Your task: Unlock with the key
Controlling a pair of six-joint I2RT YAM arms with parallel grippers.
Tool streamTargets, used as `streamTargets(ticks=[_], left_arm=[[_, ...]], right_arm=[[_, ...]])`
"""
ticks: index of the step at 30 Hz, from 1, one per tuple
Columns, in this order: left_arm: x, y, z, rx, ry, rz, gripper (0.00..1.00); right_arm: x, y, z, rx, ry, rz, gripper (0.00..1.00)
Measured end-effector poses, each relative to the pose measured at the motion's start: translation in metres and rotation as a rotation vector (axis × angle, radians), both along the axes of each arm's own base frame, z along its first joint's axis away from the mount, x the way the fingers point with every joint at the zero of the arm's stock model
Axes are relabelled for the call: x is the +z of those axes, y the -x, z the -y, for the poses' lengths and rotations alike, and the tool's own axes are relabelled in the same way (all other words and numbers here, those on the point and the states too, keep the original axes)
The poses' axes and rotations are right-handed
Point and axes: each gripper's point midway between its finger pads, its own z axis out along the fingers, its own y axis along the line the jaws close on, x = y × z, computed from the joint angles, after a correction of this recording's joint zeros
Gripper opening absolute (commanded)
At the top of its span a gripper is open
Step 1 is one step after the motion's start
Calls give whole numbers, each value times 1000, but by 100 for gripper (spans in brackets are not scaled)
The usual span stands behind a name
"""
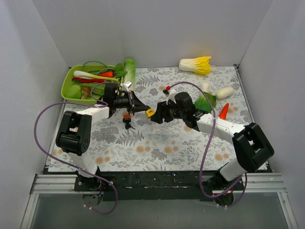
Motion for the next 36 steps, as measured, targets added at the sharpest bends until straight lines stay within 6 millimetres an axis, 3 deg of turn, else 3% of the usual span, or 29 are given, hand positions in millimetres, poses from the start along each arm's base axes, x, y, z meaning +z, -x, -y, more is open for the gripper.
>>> streamTargets(ticks=[7, 12, 21, 36], left_arm=[[1, 0, 0, -1, 4, 1, 0], [2, 0, 0, -3, 6, 2, 0], [1, -1, 0, 0, 3, 10, 0], [3, -10, -3, 20, -18, 44, 0]], right_arm=[[2, -6, -14, 8, -10, -1, 58], [0, -8, -13, -2, 1, -2, 48], [-5, -14, -10, -29, 28, 7, 39], [-14, -24, -1, -51, 154, 62, 38]])
